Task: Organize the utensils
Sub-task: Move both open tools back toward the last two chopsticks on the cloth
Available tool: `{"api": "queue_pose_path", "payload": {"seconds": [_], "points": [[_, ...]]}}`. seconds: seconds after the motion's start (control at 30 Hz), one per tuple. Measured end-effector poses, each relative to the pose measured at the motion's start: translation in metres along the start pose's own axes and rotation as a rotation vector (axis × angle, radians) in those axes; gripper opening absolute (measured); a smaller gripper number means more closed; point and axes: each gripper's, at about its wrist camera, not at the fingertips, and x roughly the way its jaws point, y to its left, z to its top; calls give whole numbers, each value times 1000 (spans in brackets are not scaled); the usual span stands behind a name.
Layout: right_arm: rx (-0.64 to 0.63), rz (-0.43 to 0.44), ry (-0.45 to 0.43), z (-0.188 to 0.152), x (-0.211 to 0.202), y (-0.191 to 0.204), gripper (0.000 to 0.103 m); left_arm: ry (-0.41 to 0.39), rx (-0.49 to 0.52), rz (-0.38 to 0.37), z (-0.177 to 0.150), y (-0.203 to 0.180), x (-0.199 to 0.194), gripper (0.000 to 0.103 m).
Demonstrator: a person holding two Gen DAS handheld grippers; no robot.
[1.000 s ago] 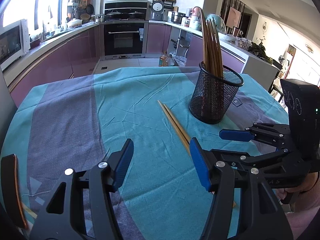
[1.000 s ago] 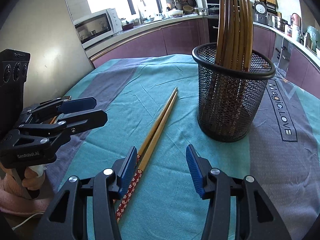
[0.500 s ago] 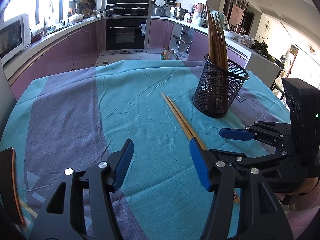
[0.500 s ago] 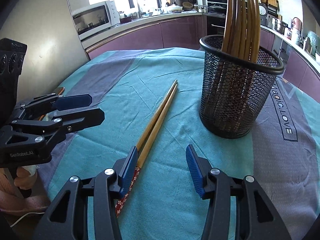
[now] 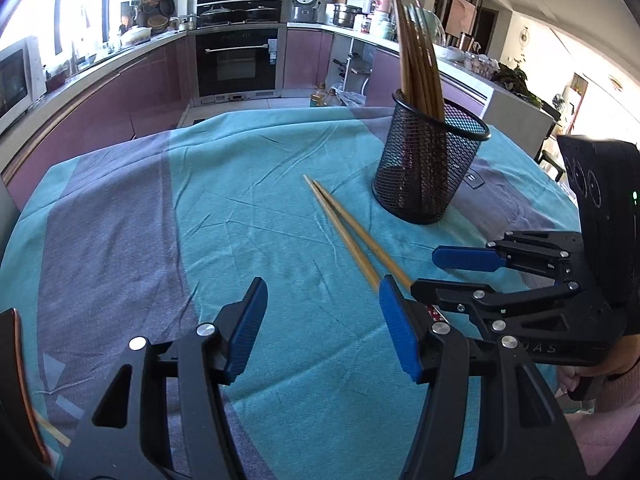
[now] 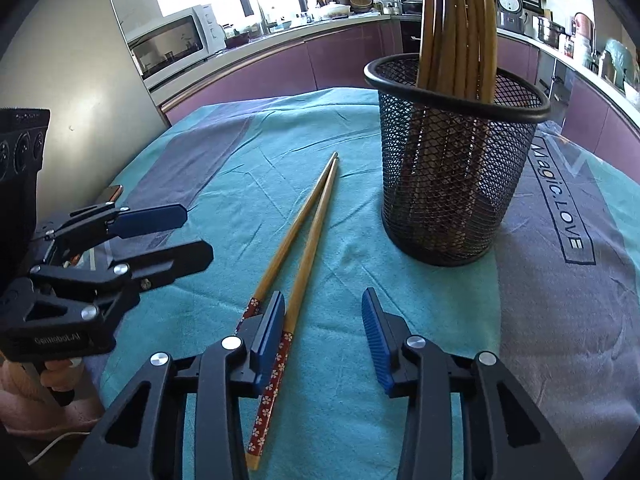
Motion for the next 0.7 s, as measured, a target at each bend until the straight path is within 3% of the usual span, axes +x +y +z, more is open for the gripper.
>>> {"api": "queue_pose_path", "payload": {"seconds": [0.33, 0.7], "points": [[-33, -5, 19, 18, 11, 1, 36, 16, 15, -13, -3, -4, 4, 57], [31, -7, 3, 21, 13, -14, 14, 41, 32, -33, 1, -8, 17, 56]]}}
